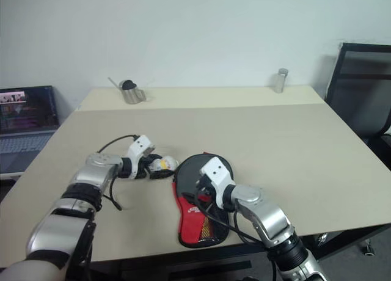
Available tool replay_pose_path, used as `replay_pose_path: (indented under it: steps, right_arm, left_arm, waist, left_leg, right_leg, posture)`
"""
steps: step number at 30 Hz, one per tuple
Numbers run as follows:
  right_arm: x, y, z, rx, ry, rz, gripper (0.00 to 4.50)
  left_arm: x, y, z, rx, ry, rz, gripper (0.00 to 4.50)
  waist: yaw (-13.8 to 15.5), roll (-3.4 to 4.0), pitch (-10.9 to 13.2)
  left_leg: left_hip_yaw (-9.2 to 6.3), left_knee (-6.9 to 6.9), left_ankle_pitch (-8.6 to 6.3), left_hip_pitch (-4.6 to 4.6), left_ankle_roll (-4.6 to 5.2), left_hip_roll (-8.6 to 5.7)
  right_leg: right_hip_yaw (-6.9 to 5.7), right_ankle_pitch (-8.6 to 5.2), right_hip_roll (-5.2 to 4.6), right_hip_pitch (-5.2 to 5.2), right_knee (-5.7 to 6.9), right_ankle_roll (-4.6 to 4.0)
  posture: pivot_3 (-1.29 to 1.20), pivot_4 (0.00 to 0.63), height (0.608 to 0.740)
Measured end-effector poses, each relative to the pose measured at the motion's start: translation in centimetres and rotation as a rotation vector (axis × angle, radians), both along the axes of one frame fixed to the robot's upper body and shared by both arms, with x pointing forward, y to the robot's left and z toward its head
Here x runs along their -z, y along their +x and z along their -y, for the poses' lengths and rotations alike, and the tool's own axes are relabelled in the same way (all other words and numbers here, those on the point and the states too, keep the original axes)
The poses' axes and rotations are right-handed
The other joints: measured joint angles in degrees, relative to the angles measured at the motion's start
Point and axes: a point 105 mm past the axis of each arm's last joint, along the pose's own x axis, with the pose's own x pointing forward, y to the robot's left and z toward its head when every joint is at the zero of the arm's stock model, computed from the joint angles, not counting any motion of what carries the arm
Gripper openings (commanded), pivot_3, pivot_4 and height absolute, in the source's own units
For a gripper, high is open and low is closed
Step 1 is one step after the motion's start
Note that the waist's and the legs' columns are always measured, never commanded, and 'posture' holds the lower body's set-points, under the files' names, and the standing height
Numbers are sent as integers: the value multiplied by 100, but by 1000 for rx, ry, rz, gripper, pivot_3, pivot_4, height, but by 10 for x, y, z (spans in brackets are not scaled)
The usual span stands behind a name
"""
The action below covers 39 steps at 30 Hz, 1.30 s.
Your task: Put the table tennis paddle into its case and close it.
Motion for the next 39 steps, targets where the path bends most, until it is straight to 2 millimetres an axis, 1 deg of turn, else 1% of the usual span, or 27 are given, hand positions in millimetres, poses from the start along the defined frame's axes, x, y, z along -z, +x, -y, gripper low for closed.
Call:
replay_pose_path:
  steps: [1,2,8,10,12,16,21,24,27,31,33,39]
  right_arm:
    - [0,0,0,5,-1,1,4500]
    - [1,0,0,7,-1,0,4500]
    - [2,0,1,16,-3,-2,4500]
    - [1,1,0,21,4,0,4500]
    - [-2,1,-3,20,15,4,4500]
    - [-6,13,-6,40,-13,53,4500]
    - [3,29,-13,54,-78,67,4500]
    - [11,31,-19,37,-114,55,4500]
    - [22,31,-19,31,-155,28,4500]
    - [24,32,-16,44,-159,4,4500]
    - [26,32,-12,60,-153,-11,4500]
    - [29,34,-1,100,-131,-32,4500]
  left_arm:
    - [1,0,0,4,4,0,3888]
    - [2,0,1,7,4,-3,3550]
    - [4,-2,5,34,-2,-7,1365]
    - [4,-2,3,30,-5,-7,793]
    - [4,-3,1,25,-3,-7,457]
    - [3,-6,-6,21,-3,-5,420]
    - [2,-10,-11,18,1,-12,419]
    - [2,-11,-10,25,-1,-16,419]
    - [2,-13,-8,32,-2,-21,419]
    - [2,-13,-7,32,0,-29,418]
    - [1,-9,-5,29,5,-29,418]
    - [-6,15,12,-14,74,61,418]
  waist:
    - [2,0,0]
    - [2,-1,-1]
    - [-8,-4,-2]
    - [-16,-4,-2]
    - [-25,-4,-2]
    - [-80,-5,-3]
    - [-98,-5,-3]
    - [-90,-5,-3]
    - [-87,-6,-4]
    - [-85,-9,-6]
    - [-82,-10,-7]
    - [-24,-52,-34]
  left_leg:
    - [1,0,0,0,0,0]
    - [2,0,0,1,0,0]
    - [1,4,0,8,0,1]
    - [0,4,1,12,0,1]
    - [-2,4,1,14,0,2]
    - [-1,4,1,16,-1,3]
    - [0,2,1,16,-1,4]
    - [0,2,1,15,-1,7]
    - [0,2,1,15,-1,7]
    - [-1,3,1,15,-1,7]
    - [-1,3,1,15,-1,6]
    - [0,8,1,17,-1,4]
  right_leg:
    - [0,0,0,0,1,0]
    - [0,0,0,0,1,0]
    - [0,1,1,1,13,-1]
    - [1,3,7,1,15,-5]
    - [3,6,13,1,15,-9]
    - [7,7,15,1,14,-12]
    - [8,7,19,-1,14,-13]
    - [10,7,17,0,13,-13]
    - [10,7,13,0,13,-13]
    - [9,7,13,0,14,-13]
    - [8,7,14,2,14,-13]
    - [6,7,10,10,13,-12]
  posture:
    - [0,150,740]
    - [0,150,740]
    - [0,150,740]
    - [0,150,740]
    - [0,150,740]
    - [0,150,740]
    - [0,150,740]
    - [0,150,740]
    - [0,150,740]
    - [0,150,740]
    - [0,150,740]
    - [0,150,740]
